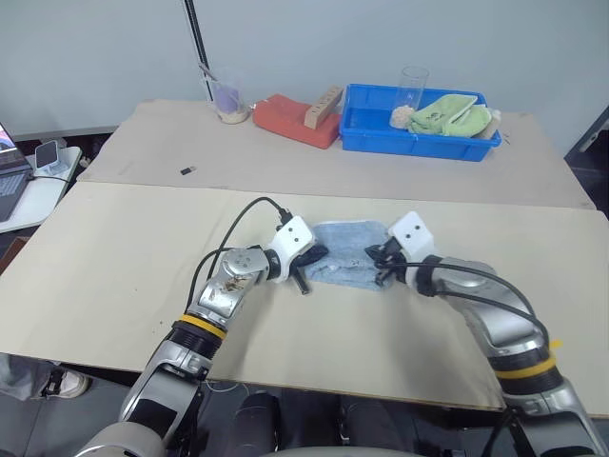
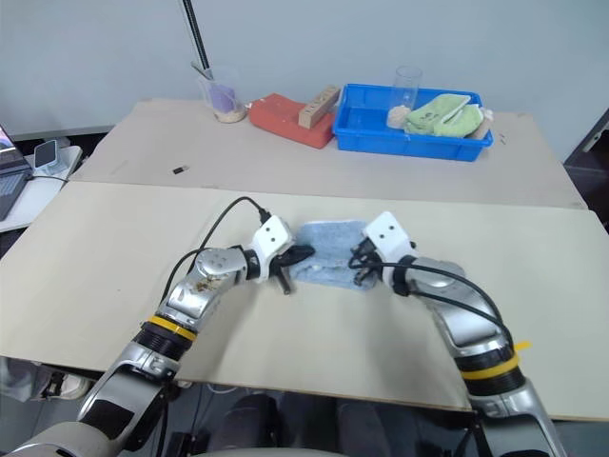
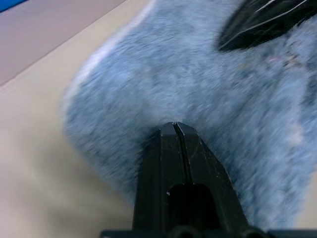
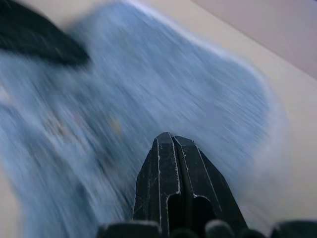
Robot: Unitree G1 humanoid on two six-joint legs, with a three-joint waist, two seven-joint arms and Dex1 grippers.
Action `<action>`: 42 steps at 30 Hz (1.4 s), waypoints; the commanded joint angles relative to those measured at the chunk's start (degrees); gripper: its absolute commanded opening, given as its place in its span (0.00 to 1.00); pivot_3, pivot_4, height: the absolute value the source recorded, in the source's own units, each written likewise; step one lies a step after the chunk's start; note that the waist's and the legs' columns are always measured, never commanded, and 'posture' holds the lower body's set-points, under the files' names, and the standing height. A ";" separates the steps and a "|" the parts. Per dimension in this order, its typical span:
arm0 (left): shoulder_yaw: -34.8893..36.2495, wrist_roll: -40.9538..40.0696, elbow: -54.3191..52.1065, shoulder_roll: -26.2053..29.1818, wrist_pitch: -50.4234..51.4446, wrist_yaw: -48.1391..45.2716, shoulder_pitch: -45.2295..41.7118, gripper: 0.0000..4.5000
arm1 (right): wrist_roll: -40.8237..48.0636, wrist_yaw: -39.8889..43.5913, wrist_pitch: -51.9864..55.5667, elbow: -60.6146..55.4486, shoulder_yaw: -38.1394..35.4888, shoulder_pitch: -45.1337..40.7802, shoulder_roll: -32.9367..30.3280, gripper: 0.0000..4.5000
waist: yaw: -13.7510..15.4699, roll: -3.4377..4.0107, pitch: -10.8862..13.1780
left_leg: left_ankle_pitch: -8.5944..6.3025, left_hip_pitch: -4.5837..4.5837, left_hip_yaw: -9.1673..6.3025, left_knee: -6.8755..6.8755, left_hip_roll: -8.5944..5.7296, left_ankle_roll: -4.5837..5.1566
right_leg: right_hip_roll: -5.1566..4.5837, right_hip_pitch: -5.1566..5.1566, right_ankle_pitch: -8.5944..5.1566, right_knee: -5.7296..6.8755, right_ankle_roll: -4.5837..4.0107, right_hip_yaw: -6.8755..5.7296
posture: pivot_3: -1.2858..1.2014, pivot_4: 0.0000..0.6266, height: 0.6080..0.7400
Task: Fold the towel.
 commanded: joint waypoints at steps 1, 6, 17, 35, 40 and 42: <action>4.23 -3.87 -5.28 0.65 0.08 -1.89 0.67 0.00 | 1.23 1.39 -0.28 -4.75 -6.30 0.31 -3.00 0.01 | -0.25 -0.08 0.05 | 0.00 0.00 0.00 0.00 0.01 0.00 | 0.00 0.00 0.00 0.01 0.00 0.00 | 0.52 0.24 0.31; 6.28 -10.59 -16.60 2.56 5.68 -7.95 1.21 0.00 | 4.02 3.05 1.86 -10.40 -7.64 -2.84 -3.18 0.01 | -0.85 -0.23 0.18 | 0.00 -0.05 -0.11 -0.01 0.20 0.00 | 0.30 0.01 0.00 0.08 0.01 0.05 | 0.52 0.24 0.31; -0.05 -2.77 -13.04 4.97 2.94 -8.25 5.02 0.00 | -3.11 2.33 -2.44 -0.68 2.44 -6.22 3.11 0.01 | -1.23 0.00 0.03 | 0.00 0.04 -0.05 -0.01 0.20 0.00 | 0.38 -0.12 0.00 0.11 -0.03 0.03 | 0.52 0.24 0.31; 15.42 -19.15 -33.41 24.12 10.86 -22.17 8.42 0.38 | 16.73 8.98 17.55 -14.77 -15.16 -4.56 -5.19 0.58 | -1.00 -0.27 0.21 | 0.00 0.10 -0.20 -0.07 0.30 0.00 | 0.58 0.02 -0.01 0.07 -0.03 0.02 | 0.52 0.24 0.31; 22.68 -31.88 -37.80 32.19 20.88 -27.33 6.92 0.88 | 16.23 7.77 16.86 -10.46 -12.32 -6.03 -3.43 0.96 | -1.05 -0.26 0.22 | 0.00 0.18 -0.16 -0.07 0.36 0.00 | 0.65 -0.15 -0.04 0.02 -0.09 -0.06 | 0.52 0.24 0.31; 24.96 -36.91 -38.31 33.24 25.48 -26.81 5.99 0.99 | 14.52 6.13 15.50 -6.54 -10.79 -7.40 -1.57 1.00 | -1.07 -0.29 0.23 | 0.00 0.17 -0.16 -0.06 0.35 0.00 | 0.64 -0.14 -0.05 0.02 -0.09 -0.05 | 0.52 0.24 0.31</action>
